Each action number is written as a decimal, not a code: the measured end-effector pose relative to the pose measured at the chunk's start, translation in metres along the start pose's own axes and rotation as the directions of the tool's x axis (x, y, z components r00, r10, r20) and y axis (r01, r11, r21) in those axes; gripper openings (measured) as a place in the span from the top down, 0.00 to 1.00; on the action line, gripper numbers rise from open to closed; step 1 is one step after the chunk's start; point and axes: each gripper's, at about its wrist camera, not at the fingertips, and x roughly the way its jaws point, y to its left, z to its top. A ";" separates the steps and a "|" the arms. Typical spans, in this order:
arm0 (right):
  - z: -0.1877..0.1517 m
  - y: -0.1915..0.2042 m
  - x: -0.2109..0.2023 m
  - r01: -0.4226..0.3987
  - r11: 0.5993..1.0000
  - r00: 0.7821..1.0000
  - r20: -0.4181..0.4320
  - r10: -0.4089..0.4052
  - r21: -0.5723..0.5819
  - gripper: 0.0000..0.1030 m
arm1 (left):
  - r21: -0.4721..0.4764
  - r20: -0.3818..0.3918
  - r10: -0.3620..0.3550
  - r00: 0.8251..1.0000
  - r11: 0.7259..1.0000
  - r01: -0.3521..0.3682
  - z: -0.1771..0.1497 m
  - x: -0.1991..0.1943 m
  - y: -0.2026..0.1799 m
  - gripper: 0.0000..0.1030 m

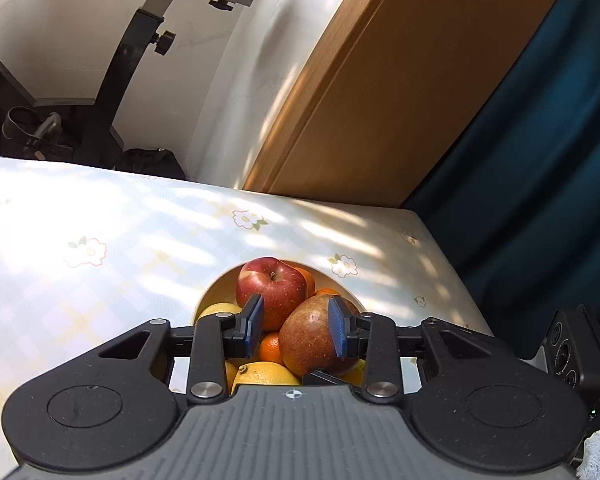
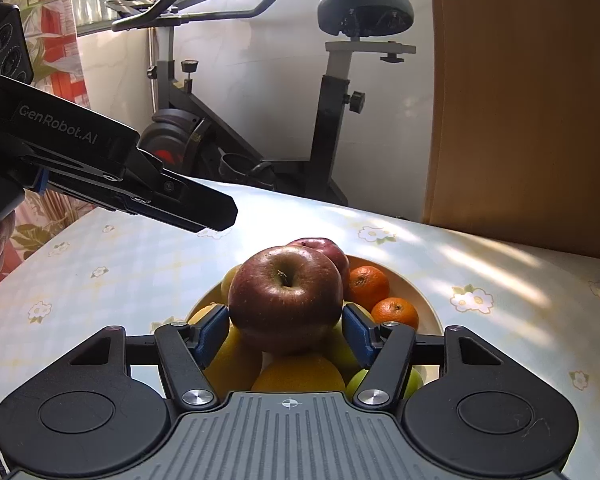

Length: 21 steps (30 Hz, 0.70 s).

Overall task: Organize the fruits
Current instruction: 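Carry the red apple onto the plate with the right gripper, then open the right gripper and withdraw both grippers from the plate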

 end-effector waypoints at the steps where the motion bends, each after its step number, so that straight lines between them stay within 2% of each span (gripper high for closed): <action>1: 0.000 0.001 -0.001 0.005 1.000 1.000 0.000 -0.005 -0.001 0.43 | 0.002 0.007 0.012 1.000 1.000 -0.012 0.000 -0.003 0.000 0.64; 3: 0.001 0.001 -0.003 0.014 1.000 1.000 -0.002 -0.014 0.000 0.43 | 0.013 0.023 0.041 0.999 0.999 -0.041 -0.002 -0.010 0.001 0.62; 7: 0.002 0.004 -0.015 0.057 0.998 0.998 0.015 -0.057 0.002 0.43 | 0.022 0.083 0.119 0.989 0.992 -0.122 -0.010 -0.026 -0.003 0.46; 10: 0.001 0.004 -0.031 0.076 0.997 0.996 0.038 -0.077 0.020 0.42 | 0.079 0.147 0.179 0.973 0.978 -0.192 -0.022 -0.042 -0.013 0.34; 11: 0.001 0.005 -0.037 0.089 0.996 0.995 0.045 -0.090 0.024 0.39 | 0.096 0.168 0.193 0.967 0.973 -0.211 -0.025 -0.048 -0.017 0.32; 12: 0.001 0.006 -0.043 0.106 0.994 0.993 0.057 -0.107 0.030 0.37 | 0.106 0.182 0.204 0.962 0.968 -0.226 -0.029 -0.053 -0.020 0.24; 13: 0.002 0.006 -0.051 0.125 0.991 0.989 0.071 -0.128 0.039 0.32 | 0.109 0.193 0.213 0.958 0.965 -0.237 -0.032 -0.058 -0.022 0.17; 16: 0.001 0.008 -0.074 0.146 0.987 0.981 0.116 -0.154 0.074 0.15 | 0.119 0.257 0.240 0.936 0.953 -0.278 -0.044 -0.078 -0.031 0.05; 18: 0.002 0.011 -0.088 0.157 0.984 0.976 0.136 -0.168 0.087 0.09 | 0.137 0.291 0.255 0.922 0.943 -0.304 -0.050 -0.089 -0.038 0.03; 21: 0.003 0.014 -0.108 0.160 0.980 0.970 0.167 -0.178 0.118 0.00 | 0.159 0.294 0.263 0.919 0.935 -0.318 -0.057 -0.099 -0.046 0.00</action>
